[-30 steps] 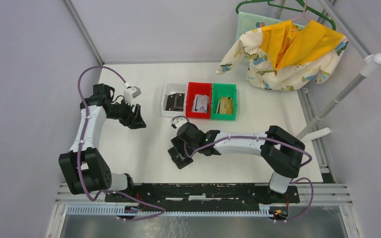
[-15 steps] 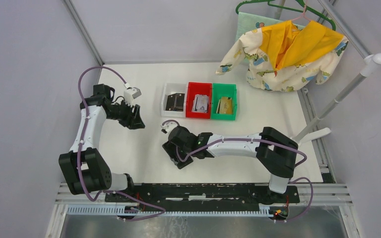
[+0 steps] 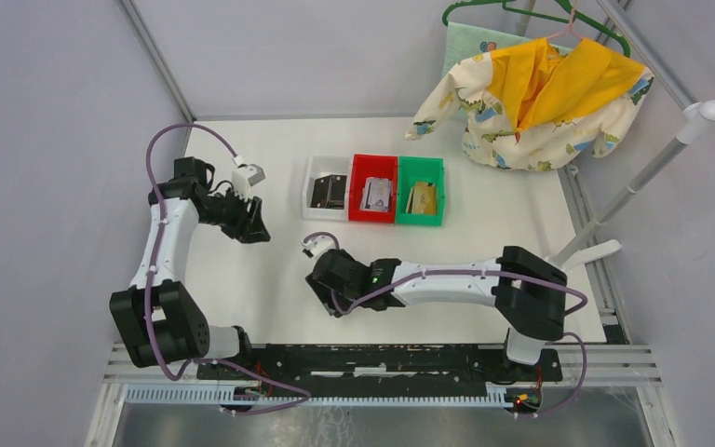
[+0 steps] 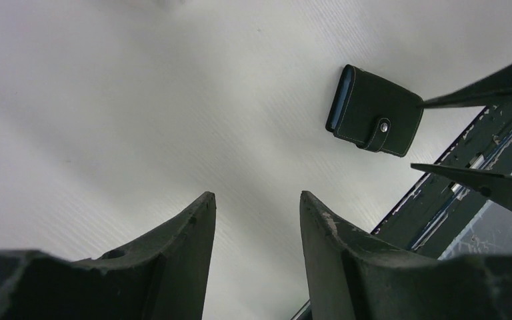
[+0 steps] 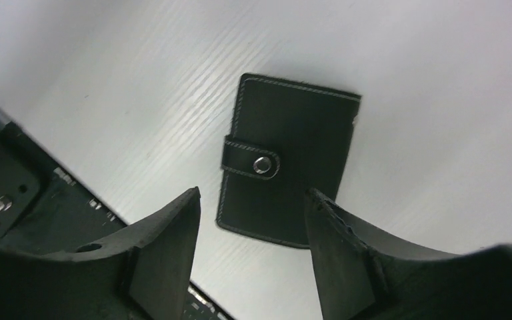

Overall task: Take the credit cards out of the card holder
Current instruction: Pick up the card holder from the center of the board.

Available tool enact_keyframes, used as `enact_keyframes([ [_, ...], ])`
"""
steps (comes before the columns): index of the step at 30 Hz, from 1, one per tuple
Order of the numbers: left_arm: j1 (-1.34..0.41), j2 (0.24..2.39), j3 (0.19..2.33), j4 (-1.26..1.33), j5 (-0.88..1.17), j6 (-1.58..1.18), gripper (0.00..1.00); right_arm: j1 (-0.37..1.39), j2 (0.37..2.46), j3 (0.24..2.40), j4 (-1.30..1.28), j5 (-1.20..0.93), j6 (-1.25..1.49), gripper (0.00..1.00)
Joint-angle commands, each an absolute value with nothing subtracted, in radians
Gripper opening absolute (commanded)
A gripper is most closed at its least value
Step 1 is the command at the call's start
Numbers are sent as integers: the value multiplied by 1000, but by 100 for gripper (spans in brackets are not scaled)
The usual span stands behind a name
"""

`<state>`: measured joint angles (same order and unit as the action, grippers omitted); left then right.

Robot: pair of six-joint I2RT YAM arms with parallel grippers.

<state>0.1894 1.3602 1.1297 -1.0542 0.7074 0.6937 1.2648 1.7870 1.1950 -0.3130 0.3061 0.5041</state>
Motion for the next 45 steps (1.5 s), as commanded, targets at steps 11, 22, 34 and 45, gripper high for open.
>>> enact_keyframes([
  [11,188,1327,1198,-1063,700,721,56,1287,1849,1131,-108,-90,462,43],
  [22,188,1324,1201,-1065,704,720,56,1149,1740,985,-199,218,519,46],
  [34,188,1327,1195,-1065,705,722,56,1157,1719,1082,-281,339,546,53],
  [45,189,1322,1194,-1081,707,739,56,1179,1780,1235,-338,439,546,61],
])
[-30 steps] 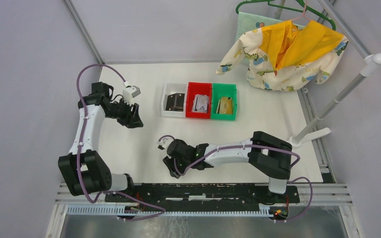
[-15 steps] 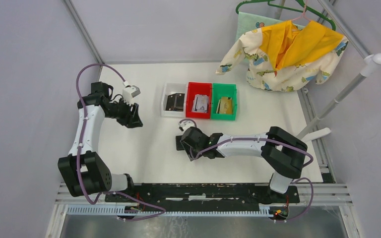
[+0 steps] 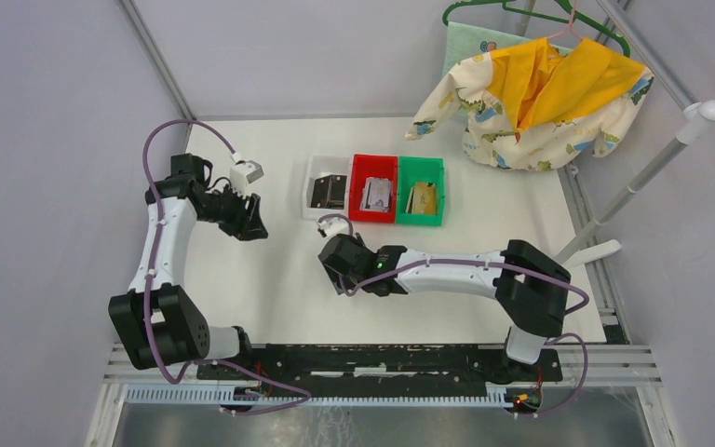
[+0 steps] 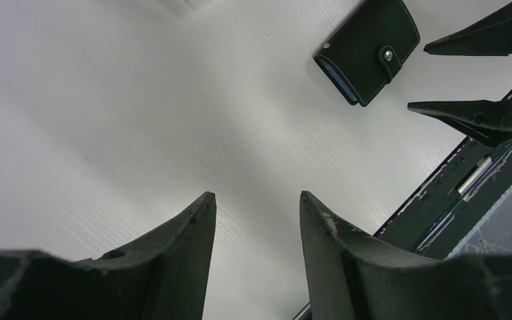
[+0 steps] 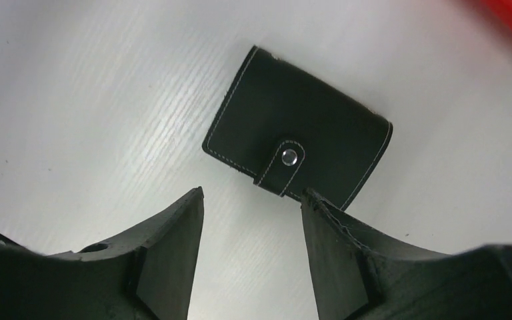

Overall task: Take the credit cards out of the card holder
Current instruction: Pick up the card holder from the center of the board.

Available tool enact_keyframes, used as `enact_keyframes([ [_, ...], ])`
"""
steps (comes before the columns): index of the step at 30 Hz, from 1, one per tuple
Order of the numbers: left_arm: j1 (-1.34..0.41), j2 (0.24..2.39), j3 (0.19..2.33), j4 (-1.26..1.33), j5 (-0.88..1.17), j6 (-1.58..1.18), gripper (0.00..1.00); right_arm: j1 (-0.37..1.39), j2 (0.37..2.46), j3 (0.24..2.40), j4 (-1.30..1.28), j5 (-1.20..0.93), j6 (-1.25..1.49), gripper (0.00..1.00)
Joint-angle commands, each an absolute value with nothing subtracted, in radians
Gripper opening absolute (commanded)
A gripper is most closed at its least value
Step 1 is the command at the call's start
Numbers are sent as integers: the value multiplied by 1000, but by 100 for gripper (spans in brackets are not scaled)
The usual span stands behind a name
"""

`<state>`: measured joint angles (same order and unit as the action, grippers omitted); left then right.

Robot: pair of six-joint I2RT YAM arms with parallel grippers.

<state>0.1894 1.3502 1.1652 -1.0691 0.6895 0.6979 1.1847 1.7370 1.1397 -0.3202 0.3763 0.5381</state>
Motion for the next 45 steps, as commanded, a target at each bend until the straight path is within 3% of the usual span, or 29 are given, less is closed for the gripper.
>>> enact_keyframes([
  [1,189,1321,1193,-1081,708,739,56,1178,1798,1246,-344,444,550,60],
  [24,188,1299,1196,-1096,722,744,56,1143,1902,1220,-313,472,614,53],
  [35,189,1296,1201,-1097,722,740,56,1138,1909,1189,-321,488,638,38],
  [45,189,1295,1199,-1097,747,726,55,1144,1846,1128,-340,540,652,41],
])
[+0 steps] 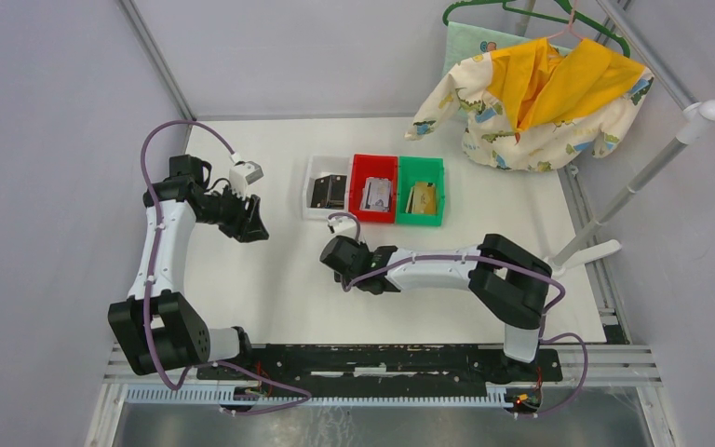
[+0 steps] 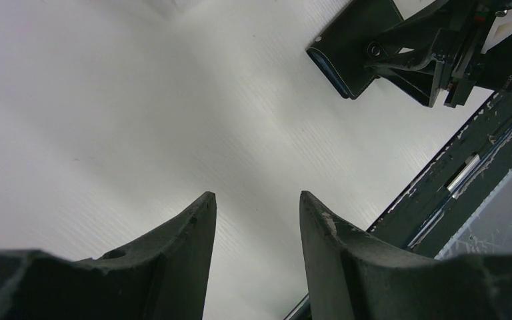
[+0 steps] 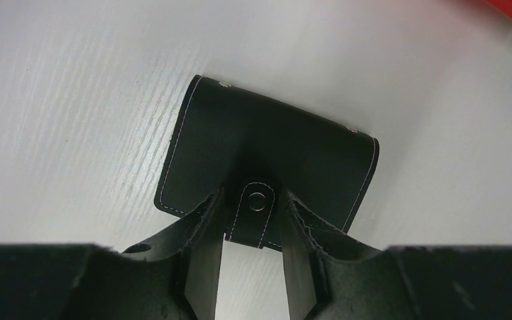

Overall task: Take the credit cards out of the card holder
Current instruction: Pick up the card holder from the center of the board.

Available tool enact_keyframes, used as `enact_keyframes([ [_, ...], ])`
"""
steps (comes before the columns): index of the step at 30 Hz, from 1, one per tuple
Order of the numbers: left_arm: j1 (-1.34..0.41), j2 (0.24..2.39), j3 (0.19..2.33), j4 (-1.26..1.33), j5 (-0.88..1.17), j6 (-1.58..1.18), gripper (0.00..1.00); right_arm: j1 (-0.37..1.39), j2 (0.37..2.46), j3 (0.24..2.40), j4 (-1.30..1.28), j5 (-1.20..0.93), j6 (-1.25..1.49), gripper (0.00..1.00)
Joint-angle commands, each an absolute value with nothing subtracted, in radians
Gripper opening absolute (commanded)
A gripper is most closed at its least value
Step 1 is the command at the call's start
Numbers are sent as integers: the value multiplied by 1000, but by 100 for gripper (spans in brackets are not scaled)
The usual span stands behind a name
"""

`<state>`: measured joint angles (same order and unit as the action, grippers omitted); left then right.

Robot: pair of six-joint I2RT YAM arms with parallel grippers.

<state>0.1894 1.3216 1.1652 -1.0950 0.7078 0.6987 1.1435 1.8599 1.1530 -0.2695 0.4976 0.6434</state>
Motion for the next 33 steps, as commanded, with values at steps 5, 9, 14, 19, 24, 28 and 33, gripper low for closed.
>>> enact_keyframes([
  [5,188,1281,1204,-1097,748,719,55,1150,1847,1130,-351,541,646,36],
  [9,188,1277,1206,-1100,757,713,54,1152,1836,1129,-348,543,634,16],
  [14,188,1283,1190,-1100,792,698,54,1152,1776,1121,-299,538,588,5],
  [19,182,1291,1154,-1100,843,685,54,1141,1700,1069,-123,424,470,0],
  [24,176,1301,1110,-1095,896,679,54,1128,1620,1044,39,254,376,0],
  [28,168,1309,1084,-1086,963,673,55,1112,1574,1049,113,135,334,0],
  [33,166,1309,1096,-1129,1042,728,59,1072,1547,1134,103,43,330,0],
])
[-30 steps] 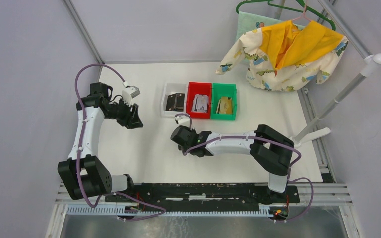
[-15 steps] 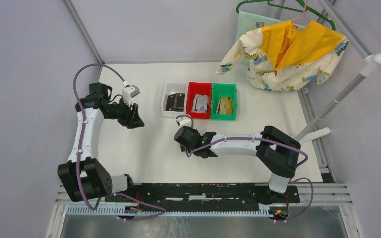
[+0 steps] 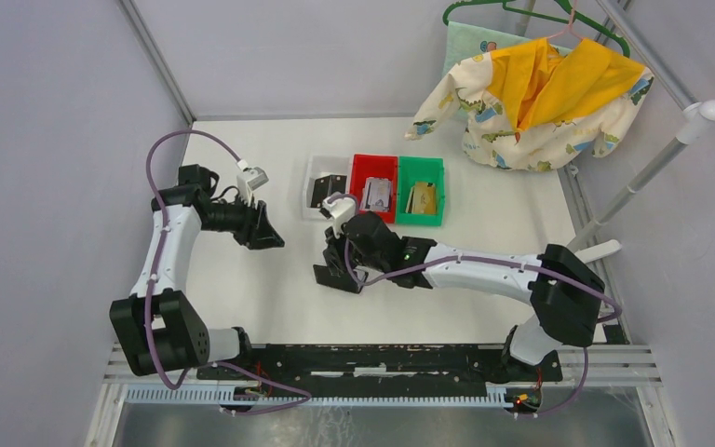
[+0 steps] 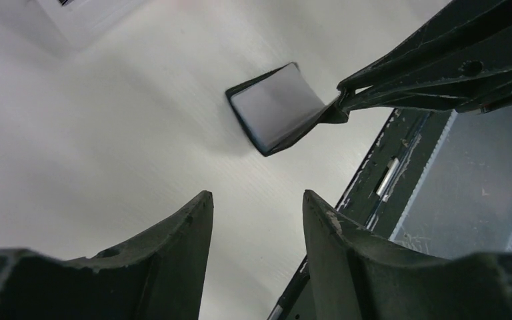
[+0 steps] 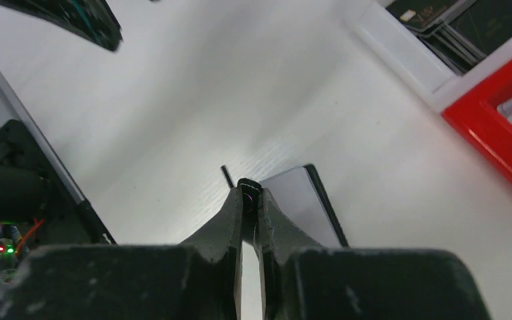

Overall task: Take the credit cards out of the card holder
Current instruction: Pick up the card holder from the center of the board, then remove the credit card from the card holder.

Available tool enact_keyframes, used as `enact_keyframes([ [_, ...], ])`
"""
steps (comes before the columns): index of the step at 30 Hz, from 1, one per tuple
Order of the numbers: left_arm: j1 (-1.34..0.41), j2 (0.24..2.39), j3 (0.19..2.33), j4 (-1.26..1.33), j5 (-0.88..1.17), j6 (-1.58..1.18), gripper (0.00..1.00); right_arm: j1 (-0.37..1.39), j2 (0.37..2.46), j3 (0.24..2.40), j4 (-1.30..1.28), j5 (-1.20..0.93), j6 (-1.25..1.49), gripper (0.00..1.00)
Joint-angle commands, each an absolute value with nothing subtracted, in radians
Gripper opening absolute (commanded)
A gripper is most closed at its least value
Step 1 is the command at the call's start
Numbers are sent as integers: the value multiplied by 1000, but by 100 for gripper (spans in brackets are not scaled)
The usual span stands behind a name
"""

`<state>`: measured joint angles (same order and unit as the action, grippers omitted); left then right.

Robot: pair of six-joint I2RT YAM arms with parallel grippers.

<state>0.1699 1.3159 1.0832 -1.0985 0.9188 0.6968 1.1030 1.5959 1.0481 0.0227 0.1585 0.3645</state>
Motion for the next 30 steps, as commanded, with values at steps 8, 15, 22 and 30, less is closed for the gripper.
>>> enact_keyframes([
  [8,151,1263,1071,-1406,1177,1219,66,1012,1537,1319,55,-128,313,0],
  [15,113,1272,1110,-1446,1226,1338,68,1006,1557,1471,2,-230,302,0],
  [22,113,1189,1169,-1332,1148,1260,70,1006,1562,1541,-51,-289,279,0],
  [30,113,1040,1113,-1104,1156,1089,72,1006,1569,1580,-68,-353,273,0],
])
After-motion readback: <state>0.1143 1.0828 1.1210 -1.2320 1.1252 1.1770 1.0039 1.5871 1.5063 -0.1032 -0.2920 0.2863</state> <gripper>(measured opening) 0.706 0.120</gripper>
